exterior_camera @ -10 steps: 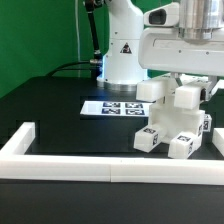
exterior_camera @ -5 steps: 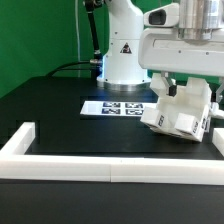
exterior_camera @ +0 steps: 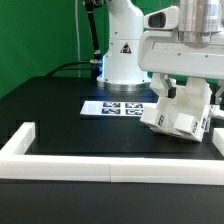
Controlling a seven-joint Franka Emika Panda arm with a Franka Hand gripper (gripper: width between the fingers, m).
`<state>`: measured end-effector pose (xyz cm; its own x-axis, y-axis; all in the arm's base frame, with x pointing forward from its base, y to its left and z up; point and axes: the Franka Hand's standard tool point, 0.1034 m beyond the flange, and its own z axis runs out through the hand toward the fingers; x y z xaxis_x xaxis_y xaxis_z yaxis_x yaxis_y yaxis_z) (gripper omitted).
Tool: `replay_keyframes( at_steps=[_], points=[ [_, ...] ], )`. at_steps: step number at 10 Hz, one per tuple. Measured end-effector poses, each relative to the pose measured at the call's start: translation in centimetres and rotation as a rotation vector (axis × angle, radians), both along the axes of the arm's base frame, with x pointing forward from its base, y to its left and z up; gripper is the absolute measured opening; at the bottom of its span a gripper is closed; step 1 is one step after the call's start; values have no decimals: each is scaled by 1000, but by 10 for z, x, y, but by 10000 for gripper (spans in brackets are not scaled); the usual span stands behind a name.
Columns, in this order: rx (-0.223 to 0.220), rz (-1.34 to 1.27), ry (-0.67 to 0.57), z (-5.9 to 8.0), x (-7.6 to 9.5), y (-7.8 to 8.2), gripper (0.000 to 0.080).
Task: Assemble chair
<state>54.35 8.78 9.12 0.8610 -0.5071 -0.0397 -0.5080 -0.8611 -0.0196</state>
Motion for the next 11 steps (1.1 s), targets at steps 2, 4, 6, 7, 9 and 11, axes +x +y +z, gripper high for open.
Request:
replay_keyframes(
  at_steps=[2, 4, 6, 7, 9, 11],
  points=[
    [0, 0, 0, 0, 0, 0, 649],
    [0, 0, 1, 0, 0, 0, 649],
    [0, 0, 1, -1, 0, 0, 649],
    [2, 3, 7, 1, -1, 0, 649],
    [20, 19, 20, 26, -4, 1, 649],
    [27, 19, 9, 36, -4, 2, 649]
  ],
)
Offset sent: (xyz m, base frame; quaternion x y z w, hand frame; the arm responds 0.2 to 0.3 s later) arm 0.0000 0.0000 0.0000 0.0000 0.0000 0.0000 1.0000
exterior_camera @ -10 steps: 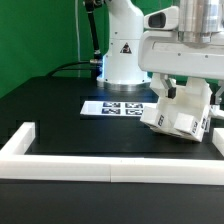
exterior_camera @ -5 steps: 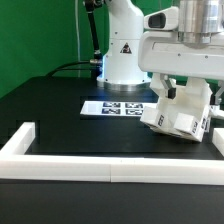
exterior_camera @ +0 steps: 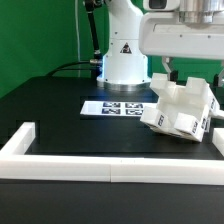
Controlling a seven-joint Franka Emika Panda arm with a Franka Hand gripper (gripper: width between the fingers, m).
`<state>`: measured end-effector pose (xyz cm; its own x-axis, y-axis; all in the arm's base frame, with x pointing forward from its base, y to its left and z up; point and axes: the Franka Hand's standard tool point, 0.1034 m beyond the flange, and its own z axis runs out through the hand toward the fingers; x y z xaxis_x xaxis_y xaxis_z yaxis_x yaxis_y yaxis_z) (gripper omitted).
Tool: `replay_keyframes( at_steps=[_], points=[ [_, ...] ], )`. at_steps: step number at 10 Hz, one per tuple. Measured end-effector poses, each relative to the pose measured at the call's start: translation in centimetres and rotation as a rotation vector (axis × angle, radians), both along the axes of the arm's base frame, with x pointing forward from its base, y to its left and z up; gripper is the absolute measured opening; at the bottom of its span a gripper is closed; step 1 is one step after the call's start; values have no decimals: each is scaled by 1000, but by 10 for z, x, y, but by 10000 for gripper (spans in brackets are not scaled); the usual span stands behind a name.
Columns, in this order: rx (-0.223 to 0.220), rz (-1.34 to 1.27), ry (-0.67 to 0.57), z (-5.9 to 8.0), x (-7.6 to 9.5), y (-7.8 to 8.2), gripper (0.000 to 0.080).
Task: Assemble chair
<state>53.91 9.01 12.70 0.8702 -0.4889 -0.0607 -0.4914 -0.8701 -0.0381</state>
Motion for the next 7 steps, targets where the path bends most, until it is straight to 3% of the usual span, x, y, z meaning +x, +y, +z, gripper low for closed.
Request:
replay_keyframes(
  at_steps=[4, 7],
  points=[
    [11, -8, 17, 6, -31, 0, 649],
    [11, -12, 23, 5, -36, -3, 649]
  ],
)
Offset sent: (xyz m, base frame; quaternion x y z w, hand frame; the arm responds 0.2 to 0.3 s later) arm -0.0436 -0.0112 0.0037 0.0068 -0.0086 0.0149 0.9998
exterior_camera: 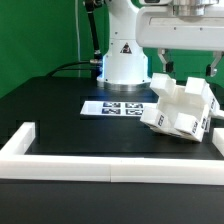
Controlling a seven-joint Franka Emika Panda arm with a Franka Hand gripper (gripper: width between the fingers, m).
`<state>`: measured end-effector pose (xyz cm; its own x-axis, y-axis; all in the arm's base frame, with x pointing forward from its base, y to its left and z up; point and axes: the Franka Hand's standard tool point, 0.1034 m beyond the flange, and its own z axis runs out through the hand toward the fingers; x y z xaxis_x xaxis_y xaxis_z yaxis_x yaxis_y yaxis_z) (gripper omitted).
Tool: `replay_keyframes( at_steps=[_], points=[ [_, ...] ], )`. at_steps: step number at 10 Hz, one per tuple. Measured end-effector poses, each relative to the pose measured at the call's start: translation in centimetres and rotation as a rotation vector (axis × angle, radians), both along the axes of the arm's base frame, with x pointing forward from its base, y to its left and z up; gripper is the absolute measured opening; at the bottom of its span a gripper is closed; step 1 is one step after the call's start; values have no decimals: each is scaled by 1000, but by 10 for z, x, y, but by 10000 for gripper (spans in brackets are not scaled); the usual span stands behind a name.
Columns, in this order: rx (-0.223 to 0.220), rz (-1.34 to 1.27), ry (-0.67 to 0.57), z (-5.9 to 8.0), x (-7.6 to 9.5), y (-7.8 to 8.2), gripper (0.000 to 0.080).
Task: Assemble chair
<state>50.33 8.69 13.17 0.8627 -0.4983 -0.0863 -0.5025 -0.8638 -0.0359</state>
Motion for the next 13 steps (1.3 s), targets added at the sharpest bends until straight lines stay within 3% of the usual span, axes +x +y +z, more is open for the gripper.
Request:
replay_keyframes(
  at_steps=[7, 13],
  points=[
    [-2, 26, 22, -9, -13, -9, 649],
    [-25, 42, 16, -31, 3, -15, 649]
  ],
)
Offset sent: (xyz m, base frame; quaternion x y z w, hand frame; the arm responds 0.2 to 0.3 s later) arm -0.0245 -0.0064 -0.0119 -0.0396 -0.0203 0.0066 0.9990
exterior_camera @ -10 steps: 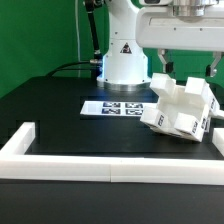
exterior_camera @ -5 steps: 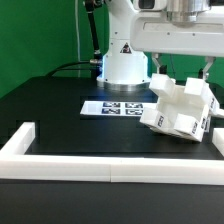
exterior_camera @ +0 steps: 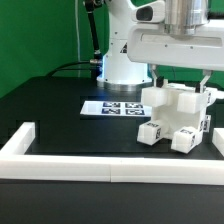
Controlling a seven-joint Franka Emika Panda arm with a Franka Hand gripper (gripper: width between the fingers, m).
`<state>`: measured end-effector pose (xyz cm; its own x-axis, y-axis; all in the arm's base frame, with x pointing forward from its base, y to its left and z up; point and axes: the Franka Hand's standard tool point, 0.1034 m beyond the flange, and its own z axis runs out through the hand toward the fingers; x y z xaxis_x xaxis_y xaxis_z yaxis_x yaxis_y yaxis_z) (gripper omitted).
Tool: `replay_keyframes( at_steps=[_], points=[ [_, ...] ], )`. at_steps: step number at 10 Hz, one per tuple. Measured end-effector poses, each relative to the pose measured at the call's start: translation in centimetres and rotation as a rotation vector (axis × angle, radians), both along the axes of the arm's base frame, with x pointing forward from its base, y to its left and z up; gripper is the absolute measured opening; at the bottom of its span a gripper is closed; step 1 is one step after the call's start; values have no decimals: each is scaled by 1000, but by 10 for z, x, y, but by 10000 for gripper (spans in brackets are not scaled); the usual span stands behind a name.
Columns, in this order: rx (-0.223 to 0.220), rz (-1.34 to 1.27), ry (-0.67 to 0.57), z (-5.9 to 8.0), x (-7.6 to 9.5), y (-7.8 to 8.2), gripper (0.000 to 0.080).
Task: Assemble chair
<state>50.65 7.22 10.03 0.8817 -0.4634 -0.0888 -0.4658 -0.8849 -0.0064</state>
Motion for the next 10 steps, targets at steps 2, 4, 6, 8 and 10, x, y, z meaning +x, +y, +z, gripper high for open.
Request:
replay_keyframes(
  at_steps=[2, 4, 6, 8, 10],
  points=[
    [-4, 22, -19, -3, 12, 0, 649],
    [-5, 25, -35, -2, 17, 0, 649],
    [1, 30, -33, 6, 16, 4, 649],
    [9, 38, -32, 14, 16, 3, 649],
    [23, 25, -26, 30, 10, 8, 649]
  ],
)
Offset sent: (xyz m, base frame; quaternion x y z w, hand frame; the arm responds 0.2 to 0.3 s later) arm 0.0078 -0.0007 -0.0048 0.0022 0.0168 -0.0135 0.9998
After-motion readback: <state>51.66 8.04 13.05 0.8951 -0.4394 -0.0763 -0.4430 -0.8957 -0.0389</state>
